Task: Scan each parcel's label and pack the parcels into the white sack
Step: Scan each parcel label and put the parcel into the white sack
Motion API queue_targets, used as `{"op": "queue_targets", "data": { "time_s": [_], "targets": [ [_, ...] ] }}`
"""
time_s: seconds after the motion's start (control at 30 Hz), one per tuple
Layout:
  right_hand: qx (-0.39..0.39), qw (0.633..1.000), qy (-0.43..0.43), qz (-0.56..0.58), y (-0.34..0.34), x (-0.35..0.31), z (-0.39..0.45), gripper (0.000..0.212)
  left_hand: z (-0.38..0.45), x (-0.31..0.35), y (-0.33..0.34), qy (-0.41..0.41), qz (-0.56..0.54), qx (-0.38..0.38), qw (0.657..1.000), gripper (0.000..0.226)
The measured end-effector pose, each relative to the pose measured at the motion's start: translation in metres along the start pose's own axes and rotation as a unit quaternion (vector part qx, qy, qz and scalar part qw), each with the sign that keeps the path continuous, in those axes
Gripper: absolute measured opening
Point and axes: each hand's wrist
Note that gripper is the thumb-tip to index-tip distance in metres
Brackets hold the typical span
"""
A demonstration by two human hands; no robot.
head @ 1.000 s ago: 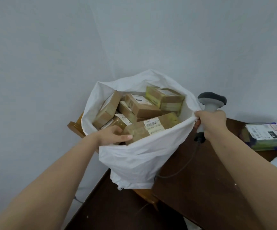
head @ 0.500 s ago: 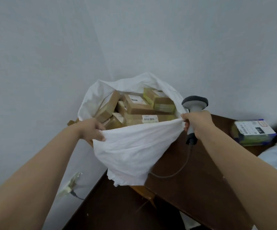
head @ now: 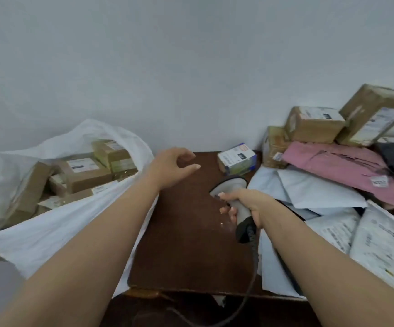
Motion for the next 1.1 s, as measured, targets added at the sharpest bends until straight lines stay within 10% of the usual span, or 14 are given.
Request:
{"op": "queue_targets", "data": {
  "time_s": [0.57, 1.1],
  "targets": [
    [0.233, 0.956, -0.124, 0.126, -0.241, 0.031, -0.131, 0.013, 0.115, 0.162, 0.219, 0.119, -0.029, -0.263, 0.957, 0.042],
    [0.274, 0.928, -0.175, 0.179, -0.308, 0.019, -0.138, 0.029, 0.184, 0.227, 0.298, 0.005, -0.097, -0.307, 0.947, 0.079]
  ]
}}
Point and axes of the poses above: each hand's wrist, its own z-axis towards the middle knuckle, its own y-axis out of the palm, x = y × z, and after that the axes turned 10 degrees about -x, right-handed
